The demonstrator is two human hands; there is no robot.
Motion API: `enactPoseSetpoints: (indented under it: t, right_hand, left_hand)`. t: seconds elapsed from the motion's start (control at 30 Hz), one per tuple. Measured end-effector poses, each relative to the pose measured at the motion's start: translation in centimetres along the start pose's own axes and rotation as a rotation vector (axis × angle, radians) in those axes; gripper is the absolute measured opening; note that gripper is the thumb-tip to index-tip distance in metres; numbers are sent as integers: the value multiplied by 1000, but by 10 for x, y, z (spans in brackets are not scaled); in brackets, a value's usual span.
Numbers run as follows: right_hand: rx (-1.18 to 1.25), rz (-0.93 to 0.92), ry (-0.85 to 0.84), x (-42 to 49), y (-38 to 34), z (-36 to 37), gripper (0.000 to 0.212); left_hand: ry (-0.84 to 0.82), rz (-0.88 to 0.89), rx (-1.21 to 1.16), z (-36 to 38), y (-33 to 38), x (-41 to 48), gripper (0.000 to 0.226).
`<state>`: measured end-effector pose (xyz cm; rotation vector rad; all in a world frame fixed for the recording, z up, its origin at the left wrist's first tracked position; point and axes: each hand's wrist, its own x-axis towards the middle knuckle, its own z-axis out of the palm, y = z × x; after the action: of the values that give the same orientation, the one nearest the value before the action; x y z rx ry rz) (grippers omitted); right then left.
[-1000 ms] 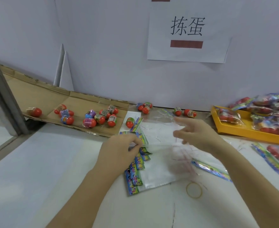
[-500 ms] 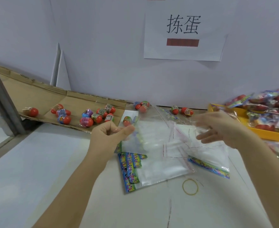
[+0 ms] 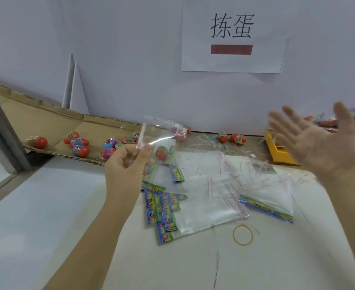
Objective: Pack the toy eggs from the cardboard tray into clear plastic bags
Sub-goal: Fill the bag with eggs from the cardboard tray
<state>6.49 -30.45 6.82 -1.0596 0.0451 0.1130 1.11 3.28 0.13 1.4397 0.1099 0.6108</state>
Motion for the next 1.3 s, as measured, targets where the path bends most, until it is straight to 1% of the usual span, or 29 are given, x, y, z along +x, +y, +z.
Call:
enactPoseSetpoints:
  t: [0.03,0.07,0.1,0.13,0.17,0.23,0.27,0.3,0.33,0.37,0.4,0.43,0.47,0.5,0.53,0.57,0.6,0.63,0.67,0.7,0.73,0.77,0.83,0.93,1.0,1.07,1.13,1.23,1.3]
  right_hand:
    - [-180,-18,15,-5,-3,-1,48]
    - [-370,64,-26,-10,-8,-6,47]
    - [-649,76,-15,-7,-12,-14,38]
    - [-864,84,117,-12,-15,-7,28]
    - [-852,109,99,-12,-20,-7,30]
    - [-662,273,-182,-23,-30,0,63]
    - [-721,272,-178,-27,-29,3,68]
    - [-800,304,-161,-24,-30,1,62]
    - [-963,257,-144,-21,-23,3,54]
    - [-1029,232,-223,-17,-20,2,53]
    - [-909,202,-369,-18,-20,5,58]
    - [-601,162,-456,-24,-20,9,63]
    - [-344,219,-491,-24,-21,16,62]
    - [-185,292,-527,-18,-14,26,59]
    - [-277,248,-470,-15,-5,37,56]
    - [-468,127,-279,-14,8,47,53]
    - [-546,71,-191,-17,24,56,52]
    - [-521,116,-219,-20,34,71,55]
    - [-478,206,-344,-26,47,86,59]
    - [-469,252,-427,-33,56,99,62]
    - [-500,243,-445,-37,65,109,65]
    - [-511,210,-402,-38,74,116,66]
    - [-495,150,-277,-36,93,125,54]
    - [-317,154,-195,-37,109,126,27]
    - [-275,112,-181,-36,106,124,21]
    - [-305,53,-207,-34,99,123,19]
    - [-360,4,-219,-32,95,121,16]
    - [-487,-61,-193,-33,93,120,9]
    - [-552,-103,-173,-35,93,120,11]
  left_hand:
    - [-3,20,3,0,0,-1,16]
    - [-9,33,6,1,1,-2,15]
    - [-16,44,10,2,1,-2,13]
    - [-20,48,17,2,1,-3,11]
    - [-20,50,23,2,1,-3,9]
    - [-15,57,29,1,2,-3,6]
    - [-12,62,32,1,2,-3,5]
    - [-10,68,36,1,2,-3,4]
    - [-11,72,39,1,3,-4,3]
    - [-15,79,39,2,3,-5,3]
    - [-19,87,37,2,3,-6,3]
    - [-18,103,39,3,3,-7,4]
    - [-19,124,38,4,3,-8,5]
    - [-22,164,49,6,3,-10,4]
    - [-24,218,77,7,3,-13,3]
    - [-16,316,143,8,3,-16,8]
    - [-20,459,226,9,3,-19,11]
    - [-31,643,334,9,1,-21,10]
    - [-49,820,438,9,-1,-23,7]
    - [-57,962,523,10,-3,-24,12]
    - [-64,1055,580,11,-4,-25,17]
    - [-66,1116,629,12,-4,-25,18]
    - [-98,1186,691,16,-2,-27,13]
    - [-234,1157,744,20,3,-30,12]
    - [-390,962,652,18,5,-35,24]
    - [-459,664,413,16,10,-40,26]
    - [-386,518,246,15,13,-42,20]
    - [-259,551,271,16,16,-38,15]
    - [-249,556,299,18,14,-39,17]
